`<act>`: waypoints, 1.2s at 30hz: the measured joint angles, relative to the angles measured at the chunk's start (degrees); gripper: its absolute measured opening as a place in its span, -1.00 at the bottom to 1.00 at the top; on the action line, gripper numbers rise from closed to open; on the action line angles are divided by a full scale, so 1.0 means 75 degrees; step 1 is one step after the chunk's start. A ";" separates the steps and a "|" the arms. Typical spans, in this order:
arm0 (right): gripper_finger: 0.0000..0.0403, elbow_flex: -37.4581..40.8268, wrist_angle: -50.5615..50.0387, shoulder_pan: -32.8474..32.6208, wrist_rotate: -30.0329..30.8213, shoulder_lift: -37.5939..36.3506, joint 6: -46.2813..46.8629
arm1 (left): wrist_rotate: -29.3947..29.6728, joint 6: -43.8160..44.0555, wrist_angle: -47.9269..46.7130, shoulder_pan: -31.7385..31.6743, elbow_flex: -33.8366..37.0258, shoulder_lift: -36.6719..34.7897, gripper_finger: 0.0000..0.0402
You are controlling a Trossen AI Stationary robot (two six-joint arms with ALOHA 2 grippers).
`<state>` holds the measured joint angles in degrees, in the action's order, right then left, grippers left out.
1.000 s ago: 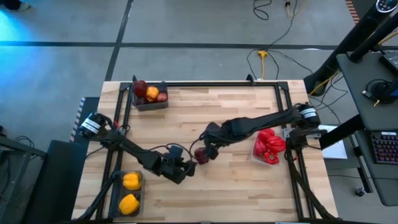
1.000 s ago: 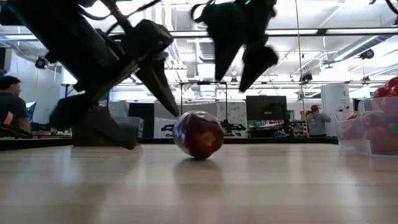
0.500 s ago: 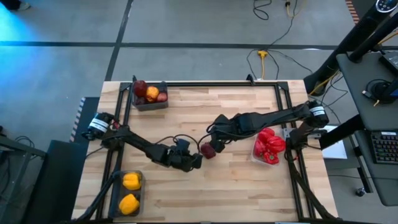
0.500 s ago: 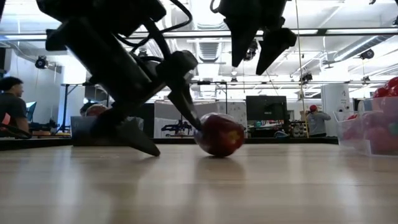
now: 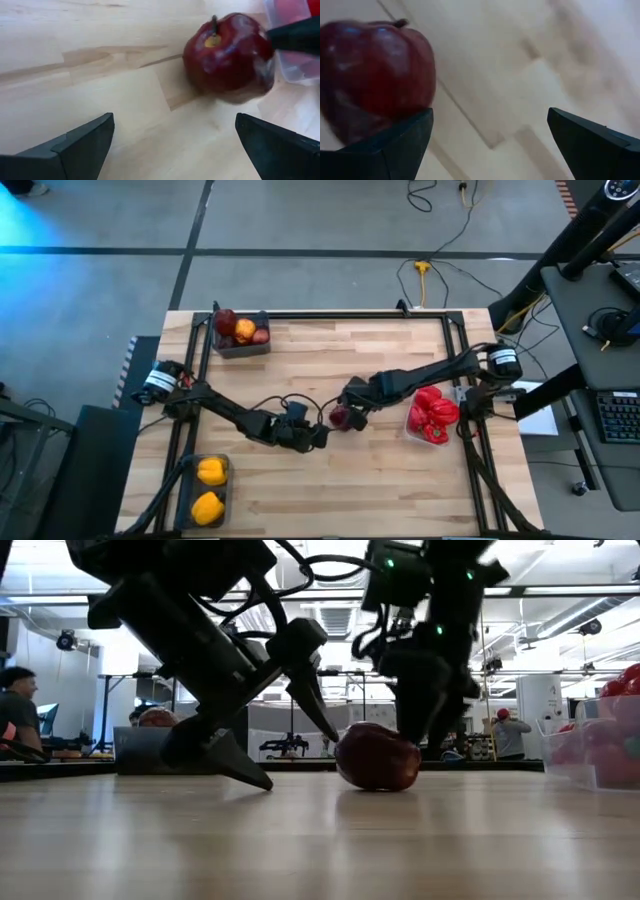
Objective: Sort produce into baskets
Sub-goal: Put the apple into the top black bin
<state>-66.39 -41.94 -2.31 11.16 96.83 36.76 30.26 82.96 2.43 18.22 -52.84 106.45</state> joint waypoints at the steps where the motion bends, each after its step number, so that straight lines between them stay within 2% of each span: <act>1: 0.91 0.0202 0.0348 -0.0001 -0.0099 -0.0002 0.0119 | -0.0076 -0.0041 0.0070 0.0022 0.0001 0.0000 0.98; 7: 0.91 0.1123 0.3509 -0.0245 -0.1101 0.0002 0.1124 | -0.0396 -0.0134 0.0223 0.0243 0.0003 -0.0017 0.98; 11: 0.91 0.1262 0.4578 -0.0462 -0.1068 0.0090 0.1548 | -0.0210 -0.0195 0.0142 0.0394 0.0015 -0.0035 0.98; 18: 0.91 0.0808 0.4755 -0.0716 -0.0891 0.0251 0.1502 | -0.0023 -0.0561 0.0495 0.0301 0.0015 0.0182 0.98; 23: 0.91 0.0635 0.4743 -0.0764 -0.0941 0.0524 0.1498 | -0.0131 -0.1535 0.0898 0.0215 0.0015 0.0274 0.97; 28: 0.91 0.0623 0.4752 -0.0761 -0.0962 0.0636 0.1555 | -0.0146 -0.2459 0.0891 0.0164 0.0023 0.0274 0.83; 32: 0.91 0.0623 0.4733 -0.0762 -0.0888 0.0588 0.1563 | -0.0163 -0.2500 0.0713 0.0165 0.0020 0.0257 0.68; 36: 0.91 0.0626 0.4642 -0.0748 -0.0866 0.0440 0.1626 | -0.0149 -0.2555 0.0449 0.0254 0.0004 0.0116 0.64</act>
<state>-61.69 -7.13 -7.92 4.67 100.13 48.95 29.15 63.79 5.79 20.13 -52.81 107.33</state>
